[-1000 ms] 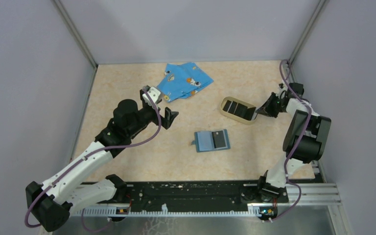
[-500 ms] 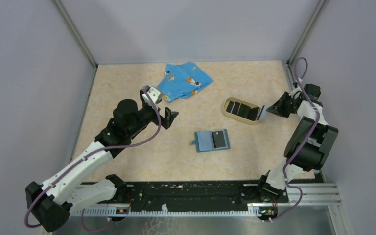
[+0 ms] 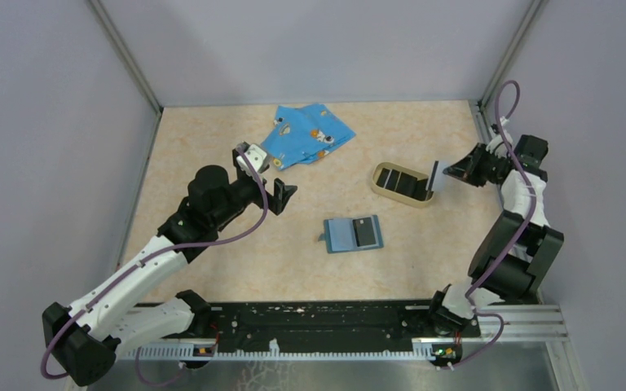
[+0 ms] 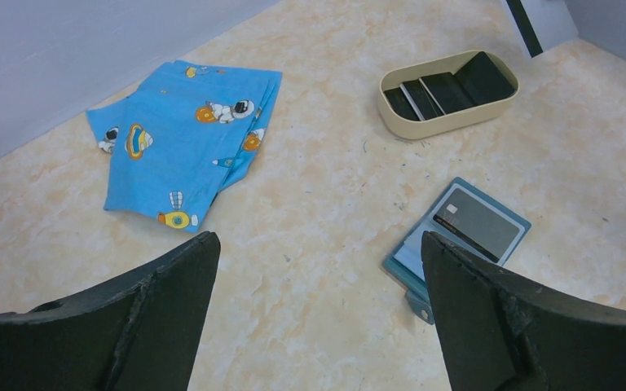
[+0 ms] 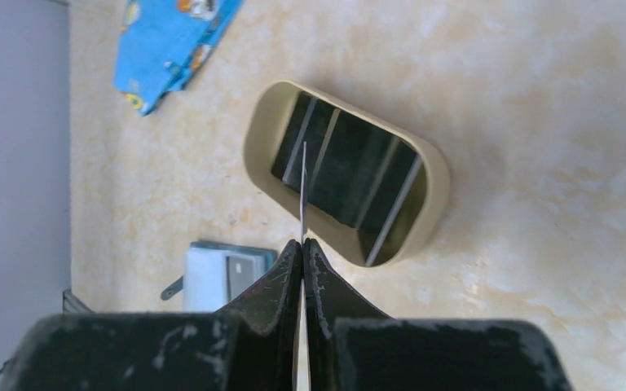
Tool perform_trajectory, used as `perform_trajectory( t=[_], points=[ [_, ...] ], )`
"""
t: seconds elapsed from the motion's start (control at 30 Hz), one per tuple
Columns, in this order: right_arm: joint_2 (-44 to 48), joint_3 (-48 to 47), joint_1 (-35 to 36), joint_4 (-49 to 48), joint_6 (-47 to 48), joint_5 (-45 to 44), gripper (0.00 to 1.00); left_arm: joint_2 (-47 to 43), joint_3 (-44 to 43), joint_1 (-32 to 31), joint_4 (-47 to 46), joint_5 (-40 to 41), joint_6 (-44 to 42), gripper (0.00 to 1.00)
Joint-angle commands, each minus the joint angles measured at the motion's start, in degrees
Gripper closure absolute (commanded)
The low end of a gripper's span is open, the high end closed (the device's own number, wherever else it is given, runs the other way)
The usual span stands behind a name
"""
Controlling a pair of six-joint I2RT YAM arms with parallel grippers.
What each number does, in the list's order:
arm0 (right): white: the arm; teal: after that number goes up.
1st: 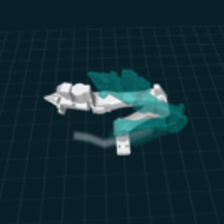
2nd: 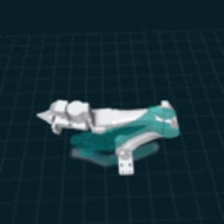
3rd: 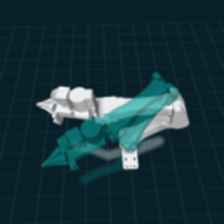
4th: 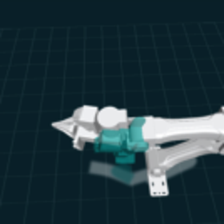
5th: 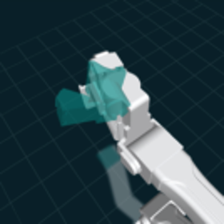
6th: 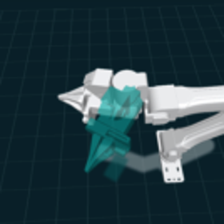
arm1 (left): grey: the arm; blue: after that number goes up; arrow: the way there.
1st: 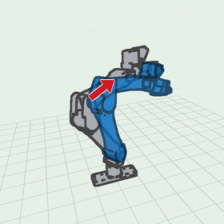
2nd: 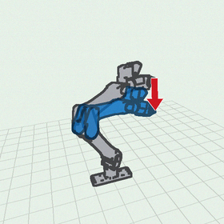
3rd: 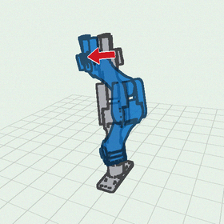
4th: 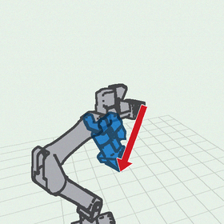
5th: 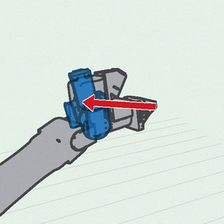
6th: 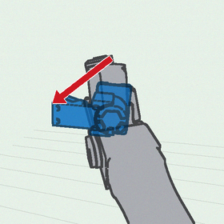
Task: Put the credit cards into the card holder
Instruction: Pick up the credit card from the storage box, then insert the credit card into the card holder.
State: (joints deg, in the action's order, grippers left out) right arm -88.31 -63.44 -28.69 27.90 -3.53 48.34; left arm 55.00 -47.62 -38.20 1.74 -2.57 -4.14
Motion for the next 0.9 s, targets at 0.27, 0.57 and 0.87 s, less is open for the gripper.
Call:
perform_trajectory(
  t=[0.27, 0.57, 0.87],
  points=[
    [5.71, 2.15, 5.31, -8.12, 3.27, 22.20, 1.00, -0.93, 2.20, 0.17, -4.49, -8.63, 0.78, 0.01],
    [10.61, 7.87, 16.25, -22.60, -2.47, 28.89, 1.00, 0.80, 8.98, 0.22, -19.45, -26.59, 17.29, 0.01],
    [13.60, 9.46, 25.83, -15.67, 1.50, 33.76, 1.00, -4.05, 28.44, -1.70, -47.40, -29.49, 38.67, 0.03]
  ],
)
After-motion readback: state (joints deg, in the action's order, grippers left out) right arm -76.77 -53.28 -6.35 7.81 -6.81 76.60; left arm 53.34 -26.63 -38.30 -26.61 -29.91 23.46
